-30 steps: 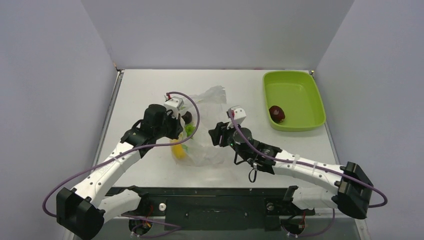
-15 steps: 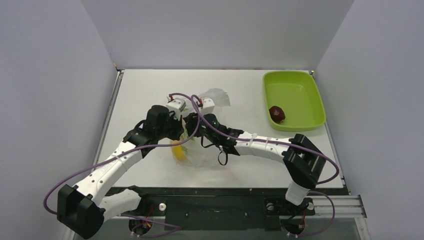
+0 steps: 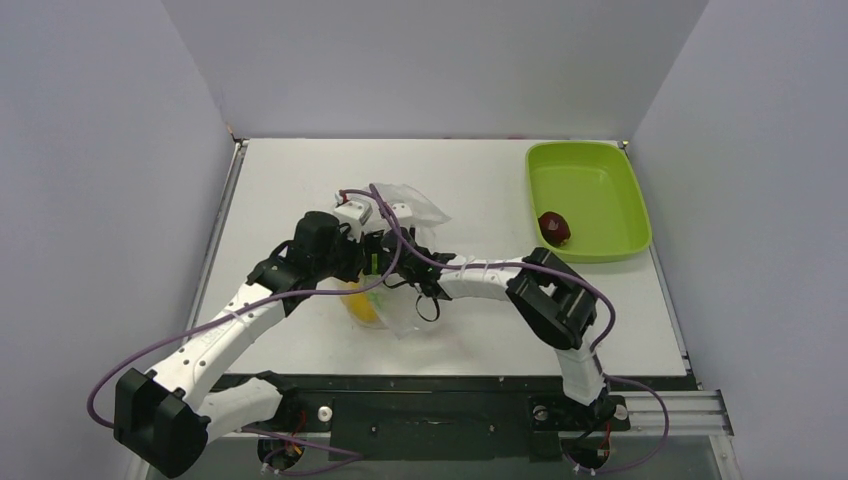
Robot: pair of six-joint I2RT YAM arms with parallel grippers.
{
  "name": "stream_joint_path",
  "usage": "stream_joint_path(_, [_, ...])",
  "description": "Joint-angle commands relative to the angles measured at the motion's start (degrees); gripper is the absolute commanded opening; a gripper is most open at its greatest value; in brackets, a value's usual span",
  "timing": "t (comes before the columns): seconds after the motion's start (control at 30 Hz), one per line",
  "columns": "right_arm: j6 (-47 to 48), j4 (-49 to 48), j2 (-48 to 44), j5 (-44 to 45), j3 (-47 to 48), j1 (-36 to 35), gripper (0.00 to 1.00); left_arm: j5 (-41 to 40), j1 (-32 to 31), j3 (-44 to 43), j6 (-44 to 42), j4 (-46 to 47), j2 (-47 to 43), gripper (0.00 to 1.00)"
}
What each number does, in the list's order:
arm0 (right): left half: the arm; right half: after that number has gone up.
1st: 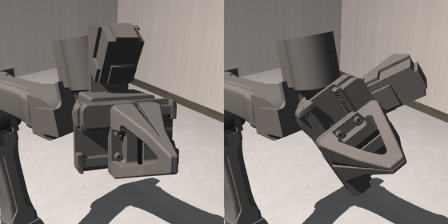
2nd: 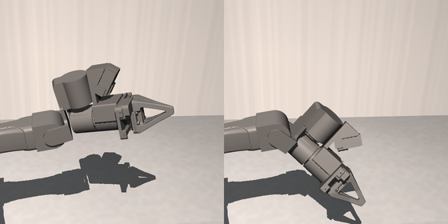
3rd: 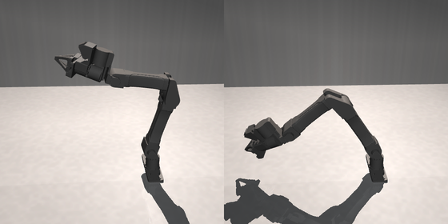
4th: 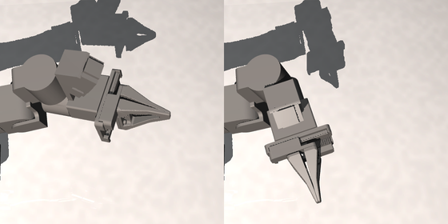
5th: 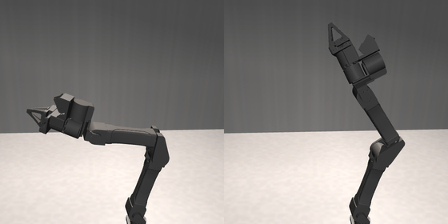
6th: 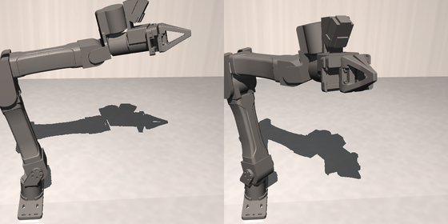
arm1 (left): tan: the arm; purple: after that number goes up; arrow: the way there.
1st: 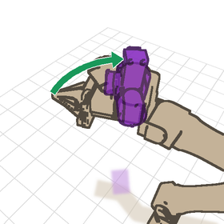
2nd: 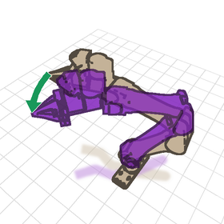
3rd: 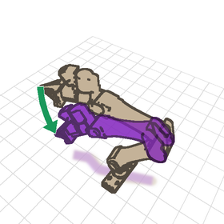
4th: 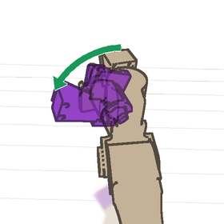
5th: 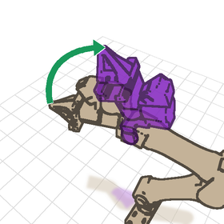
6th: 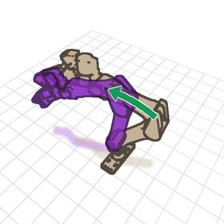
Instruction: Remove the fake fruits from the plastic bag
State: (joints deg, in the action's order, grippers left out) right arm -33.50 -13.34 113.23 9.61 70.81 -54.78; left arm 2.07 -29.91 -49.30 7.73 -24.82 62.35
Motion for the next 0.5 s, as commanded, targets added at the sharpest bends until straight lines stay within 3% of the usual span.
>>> stream_joint_path(0.0, [1.6, -3.4, 4.4, -0.5, 3.7, -0.5, 0.75, 0.7, -0.4, -1.7, -0.3, 2.2, -0.1, 0.0])
stream_joint_path(0.2, [3.1, -1.2, 10.0, 1.9, 7.3, -0.5, 0.74, 0.6, -0.4, -2.2, -0.2, 1.6, 0.9, 0.0])
stream_joint_path(0.33, [2.8, 3.8, 13.7, 8.0, 11.1, -1.1, 0.69, 0.5, -0.4, -2.1, -0.1, 1.5, 1.0, 0.0])
stream_joint_path(0.4, [2.6, 6.1, 14.9, 11.5, 11.8, -1.3, 0.64, 0.4, -0.4, -2.1, -0.1, 1.5, 0.9, 0.0])
stream_joint_path(0.47, [2.0, 7.6, 15.5, 12.8, 11.7, -1.0, 0.53, 0.3, -0.4, -2.1, -0.1, 1.5, 1.0, 0.0])
